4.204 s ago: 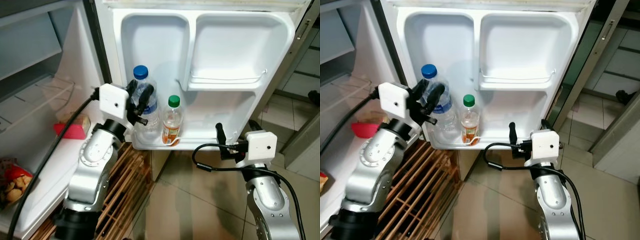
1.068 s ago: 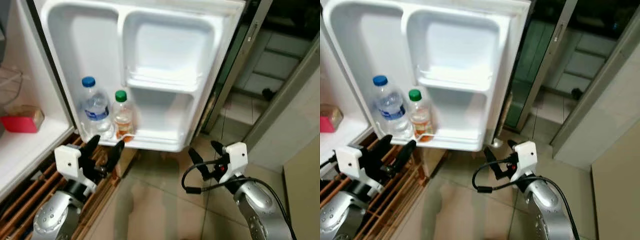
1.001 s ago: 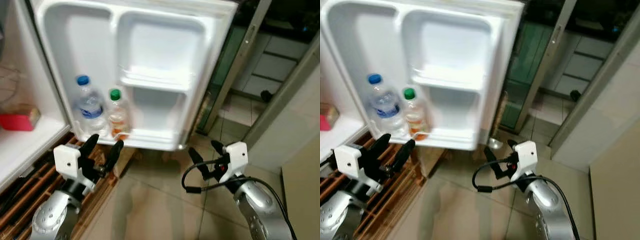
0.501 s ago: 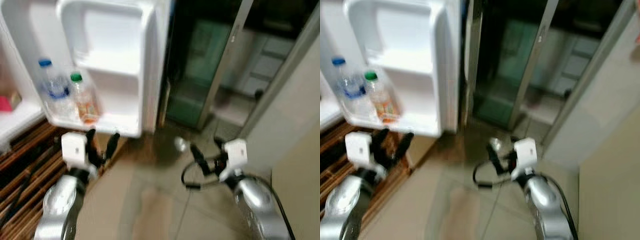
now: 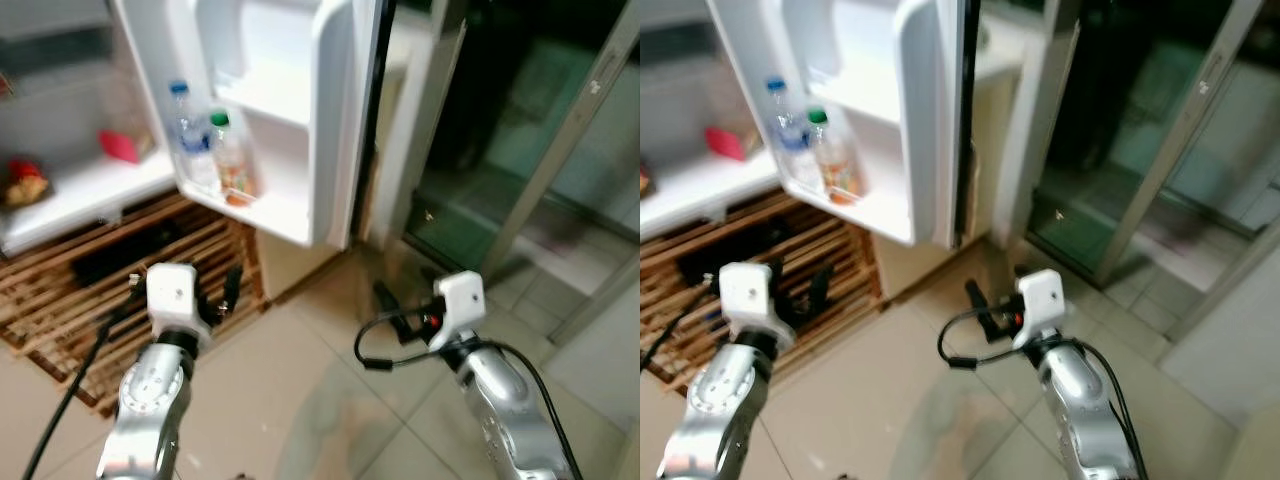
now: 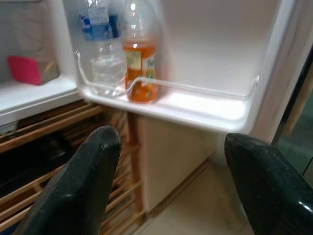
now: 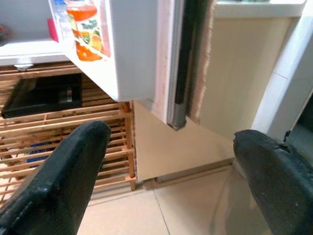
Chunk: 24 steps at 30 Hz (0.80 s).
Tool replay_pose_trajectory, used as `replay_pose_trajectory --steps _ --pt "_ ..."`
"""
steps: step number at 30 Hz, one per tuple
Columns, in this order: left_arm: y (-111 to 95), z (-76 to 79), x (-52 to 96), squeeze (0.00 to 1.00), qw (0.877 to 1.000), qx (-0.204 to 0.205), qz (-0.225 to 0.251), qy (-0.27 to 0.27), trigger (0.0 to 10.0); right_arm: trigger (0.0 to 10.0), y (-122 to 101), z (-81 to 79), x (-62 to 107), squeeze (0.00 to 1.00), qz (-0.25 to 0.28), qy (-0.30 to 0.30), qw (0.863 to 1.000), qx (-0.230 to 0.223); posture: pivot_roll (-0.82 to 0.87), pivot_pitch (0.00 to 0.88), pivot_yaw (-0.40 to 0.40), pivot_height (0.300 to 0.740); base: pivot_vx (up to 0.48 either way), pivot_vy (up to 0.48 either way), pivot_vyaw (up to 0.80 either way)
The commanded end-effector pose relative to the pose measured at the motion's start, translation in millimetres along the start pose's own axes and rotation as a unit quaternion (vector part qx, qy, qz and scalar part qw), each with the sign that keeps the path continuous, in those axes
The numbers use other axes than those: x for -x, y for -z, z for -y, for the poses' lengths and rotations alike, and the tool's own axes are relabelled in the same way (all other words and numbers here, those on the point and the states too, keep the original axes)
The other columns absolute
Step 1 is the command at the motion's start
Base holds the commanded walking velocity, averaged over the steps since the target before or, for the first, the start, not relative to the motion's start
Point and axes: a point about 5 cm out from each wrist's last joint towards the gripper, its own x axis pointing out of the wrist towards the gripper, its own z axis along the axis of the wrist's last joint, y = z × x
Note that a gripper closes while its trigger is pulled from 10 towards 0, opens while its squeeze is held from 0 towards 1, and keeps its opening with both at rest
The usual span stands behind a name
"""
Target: Restocking fridge
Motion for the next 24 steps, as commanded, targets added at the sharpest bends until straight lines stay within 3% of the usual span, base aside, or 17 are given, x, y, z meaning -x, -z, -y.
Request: replay_pose_trajectory --steps 1,9,14,19,24 --pt "-0.2 -6.0 1.8 0.0 1.0 -0.015 -0.001 -0.016 10.0 10.0 -5.7 0.2 -3.9 0.31 0.014 0.003 1.0 0.003 -0.12 0.0 -0.016 0.74 0.0 0.0 0.64" --pt "-3.7 -1.9 0.2 0.0 1.0 -0.013 0.002 -0.019 10.0 10.0 -3.1 -5.0 -2.3 0.31 0.013 0.004 1.0 0.007 -0.12 0.0 -0.011 0.74 0.0 -0.391 0.63" --pt "-8.0 1.6 -6.6 0.0 1.0 -0.013 0.008 -0.021 10.0 10.0 -5.7 -5.8 -3.8 0.31 0.019 0.006 1.0 0.009 -0.12 0.0 -0.008 0.74 0.25 -0.407 0.6" --pt "-12.6 15.6 -6.7 0.0 0.999 -0.023 0.019 0.022 10.0 10.0 -8.6 -5.2 -4.4 0.31 0.025 0.008 1.0 0.009 -0.13 0.0 -0.005 0.74 0.25 -0.406 0.6" --pt "-10.9 10.3 -10.9 0.0 1.0 -0.003 0.007 -0.001 10.0 10.0 -9.3 -5.2 -5.6 0.33 0.027 0.008 1.0 0.012 -0.13 0.0 -0.003 0.74 0.254 -0.403 0.57"
